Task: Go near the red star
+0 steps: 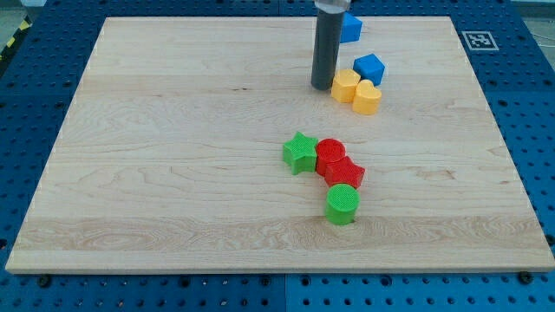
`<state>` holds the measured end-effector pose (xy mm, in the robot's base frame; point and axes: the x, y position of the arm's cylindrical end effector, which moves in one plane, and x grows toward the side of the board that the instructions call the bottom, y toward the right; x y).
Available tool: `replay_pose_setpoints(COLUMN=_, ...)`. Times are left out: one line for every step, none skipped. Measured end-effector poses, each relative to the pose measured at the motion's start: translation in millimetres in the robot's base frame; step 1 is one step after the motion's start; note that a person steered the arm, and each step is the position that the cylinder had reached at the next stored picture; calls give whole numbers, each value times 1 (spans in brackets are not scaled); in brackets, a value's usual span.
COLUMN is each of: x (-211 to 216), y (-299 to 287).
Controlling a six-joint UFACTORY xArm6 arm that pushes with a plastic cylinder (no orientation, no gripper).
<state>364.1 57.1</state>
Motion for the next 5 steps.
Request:
replay_pose_setpoints(x=34, y=-3)
replay_pose_setpoints(x=69, y=10)
replay_pose_setpoints(x=104, y=36)
replay_pose_setpoints(x=117, y=45)
replay_pose_setpoints(x=117, y=45)
